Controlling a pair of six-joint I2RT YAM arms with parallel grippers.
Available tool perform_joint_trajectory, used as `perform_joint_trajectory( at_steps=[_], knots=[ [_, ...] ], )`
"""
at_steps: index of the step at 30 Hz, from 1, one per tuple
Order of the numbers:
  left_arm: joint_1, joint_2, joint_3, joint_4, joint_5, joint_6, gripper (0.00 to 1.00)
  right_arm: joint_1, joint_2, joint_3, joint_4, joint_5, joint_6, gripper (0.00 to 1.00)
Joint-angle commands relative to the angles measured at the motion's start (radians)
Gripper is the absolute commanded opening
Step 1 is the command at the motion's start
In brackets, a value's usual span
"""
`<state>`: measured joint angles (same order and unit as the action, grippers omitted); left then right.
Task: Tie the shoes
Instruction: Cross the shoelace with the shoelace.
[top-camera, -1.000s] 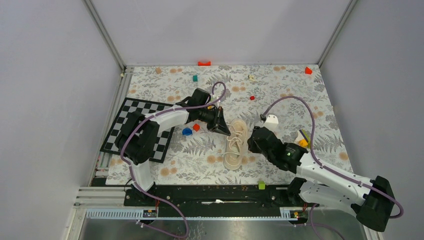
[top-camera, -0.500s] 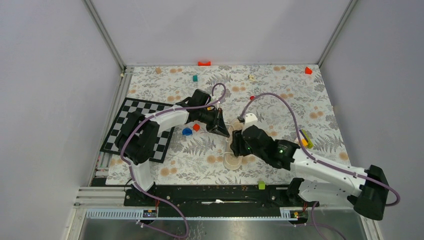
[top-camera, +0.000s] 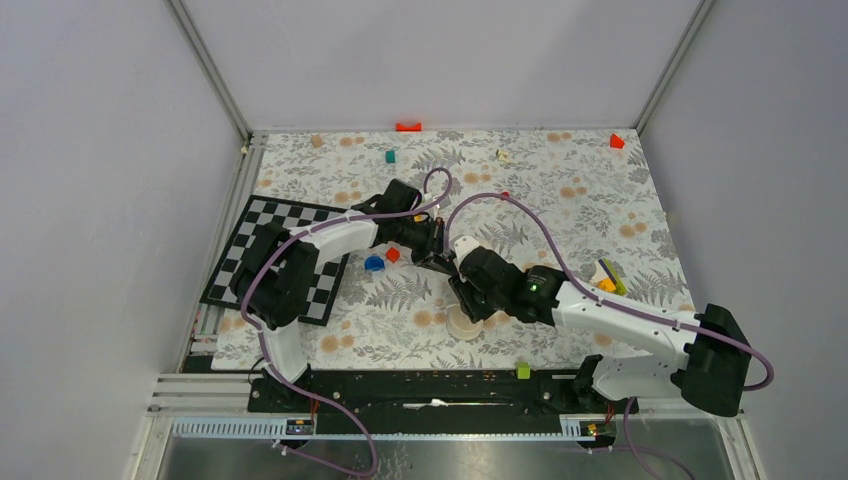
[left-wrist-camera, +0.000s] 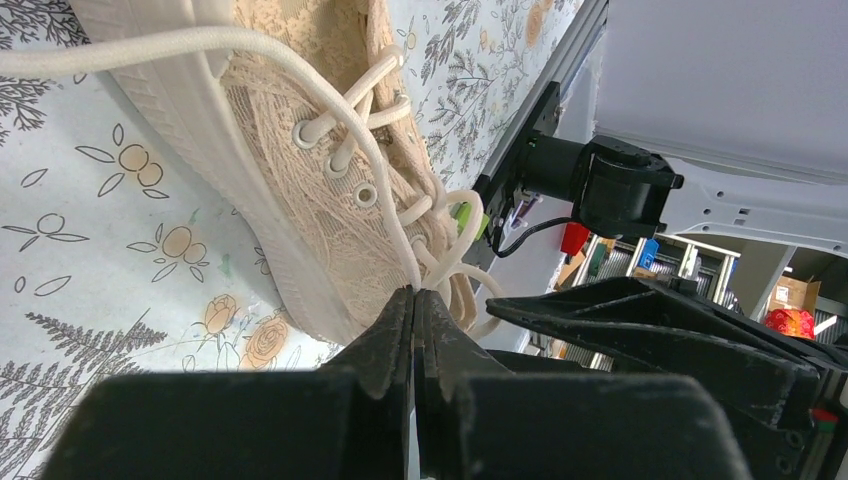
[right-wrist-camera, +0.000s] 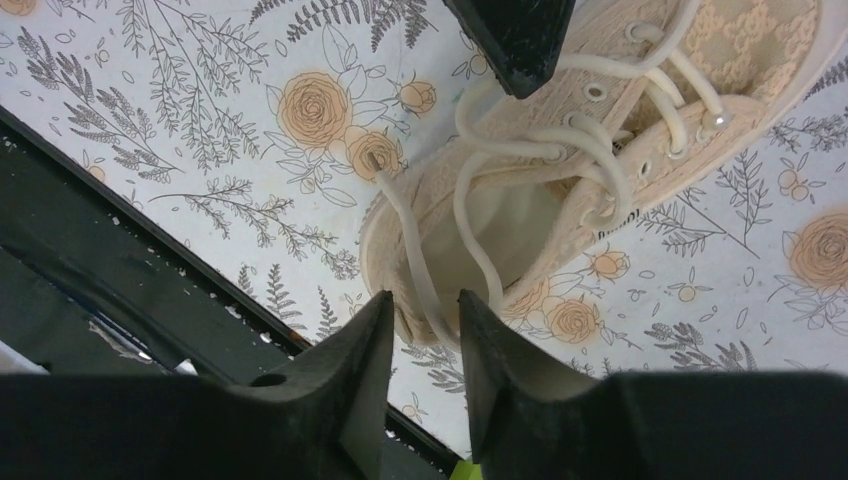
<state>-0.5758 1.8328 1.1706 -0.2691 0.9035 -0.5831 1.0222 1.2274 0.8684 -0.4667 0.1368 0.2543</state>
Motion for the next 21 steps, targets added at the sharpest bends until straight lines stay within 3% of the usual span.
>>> perform_joint_trajectory(
  at_steps=[1,5,10,21],
  knots=[
    [0.001,-0.003,0.042,0.012,-0.009,0.026,0.0,0.007,0.009,0.018,-0.007,0.016,-0.017,0.33],
    [0.001,-0.003,0.042,0.011,-0.007,0.026,0.0,0.007,0.022,0.029,-0.009,0.028,-0.018,0.27],
    [0.001,-0.004,0.045,0.01,-0.006,0.026,0.0,0.007,-0.002,0.033,-0.018,0.066,-0.023,0.01],
    [0.001,-0.021,0.045,-0.005,-0.021,0.037,0.0,0.006,-0.208,-0.041,0.045,0.254,0.064,0.0]
  ],
)
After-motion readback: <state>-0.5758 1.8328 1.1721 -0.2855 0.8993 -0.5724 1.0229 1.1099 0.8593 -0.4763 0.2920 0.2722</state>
